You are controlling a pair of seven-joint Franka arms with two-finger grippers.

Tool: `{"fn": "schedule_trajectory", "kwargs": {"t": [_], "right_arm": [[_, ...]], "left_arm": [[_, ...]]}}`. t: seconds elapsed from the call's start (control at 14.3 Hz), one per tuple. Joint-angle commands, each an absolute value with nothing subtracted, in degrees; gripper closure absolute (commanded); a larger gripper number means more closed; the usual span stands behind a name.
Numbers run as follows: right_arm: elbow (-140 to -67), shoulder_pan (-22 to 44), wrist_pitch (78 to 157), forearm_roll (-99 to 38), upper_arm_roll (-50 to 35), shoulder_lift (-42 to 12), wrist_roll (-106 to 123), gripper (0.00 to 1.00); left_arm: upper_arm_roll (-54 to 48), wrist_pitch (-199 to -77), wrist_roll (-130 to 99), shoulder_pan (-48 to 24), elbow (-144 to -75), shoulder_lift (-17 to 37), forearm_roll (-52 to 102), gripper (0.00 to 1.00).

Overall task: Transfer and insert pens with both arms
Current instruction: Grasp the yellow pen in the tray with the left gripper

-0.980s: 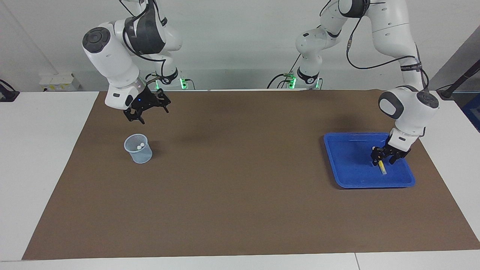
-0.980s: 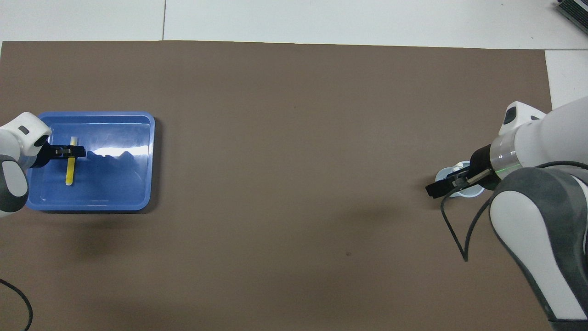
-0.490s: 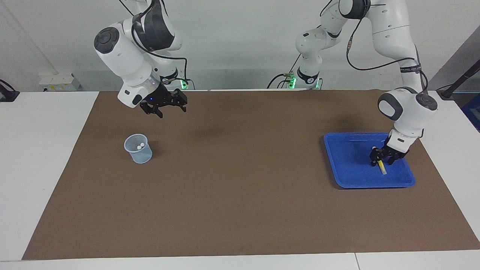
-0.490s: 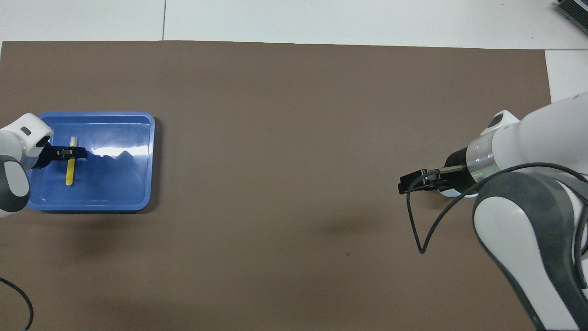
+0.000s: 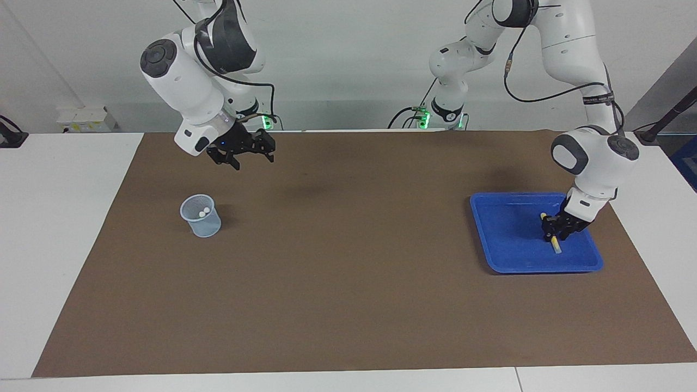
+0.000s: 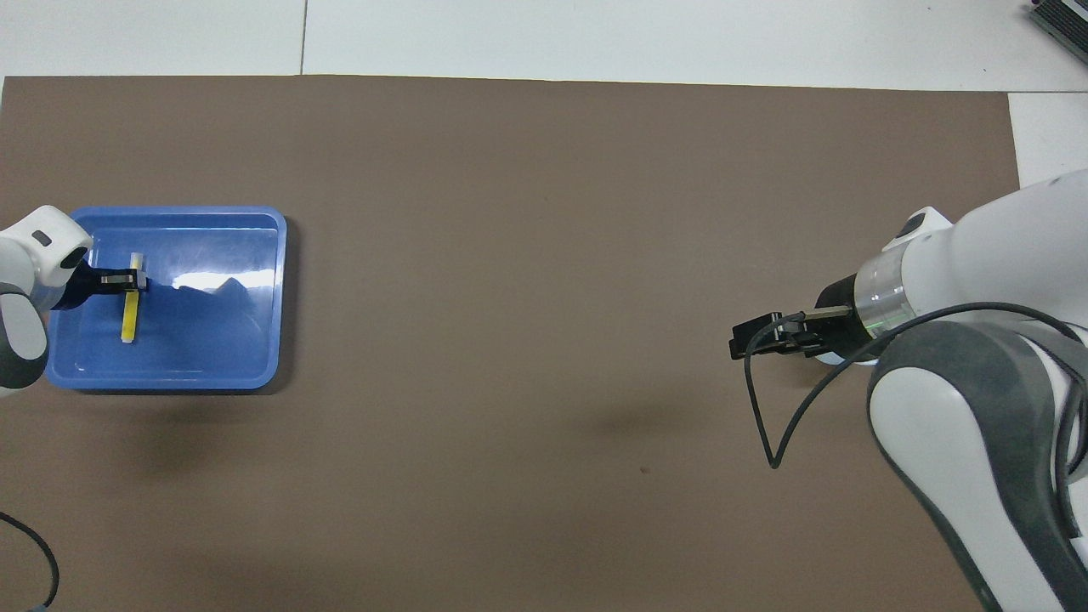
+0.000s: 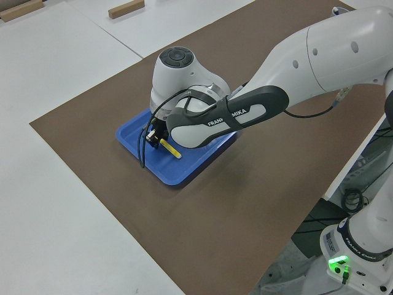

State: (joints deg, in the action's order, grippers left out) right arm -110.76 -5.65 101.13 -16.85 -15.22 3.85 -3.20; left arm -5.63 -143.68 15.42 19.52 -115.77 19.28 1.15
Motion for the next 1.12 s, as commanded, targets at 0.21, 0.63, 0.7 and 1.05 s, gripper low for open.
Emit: {"fn": "schedule_trajectory", "kwargs": {"t": [0.21, 0.63, 0.7, 1.05], "right_arm": [[-110.57, -5.01, 101.60, -19.25, -15.38, 3.87, -6.42, 0.00], [-110.57, -5.01, 101.60, -19.51, -15.38, 3.87, -6.42, 0.00], [-110.65, -5.01, 101.60, -20.12, -15.38, 3.87, -6.50, 0.00], [-110.83, -5.01, 102.21, -20.48, -15.47, 4.04, -9.66, 0.00]], "left_arm": [[-5.54, -142.74, 15.73, 20.13, -115.40, 19.95, -0.35, 1.00], [-5.63, -133.36, 13.37, 19.51, -109.27, 19.95, 0.26, 1.00], [-5.71, -130.55, 10.92, 19.16, -107.42, 19.86, 0.26, 1.00], [-6.24, -123.49, -0.24, 18.20, -104.33, 16.97, 7.09, 1.00]]}}
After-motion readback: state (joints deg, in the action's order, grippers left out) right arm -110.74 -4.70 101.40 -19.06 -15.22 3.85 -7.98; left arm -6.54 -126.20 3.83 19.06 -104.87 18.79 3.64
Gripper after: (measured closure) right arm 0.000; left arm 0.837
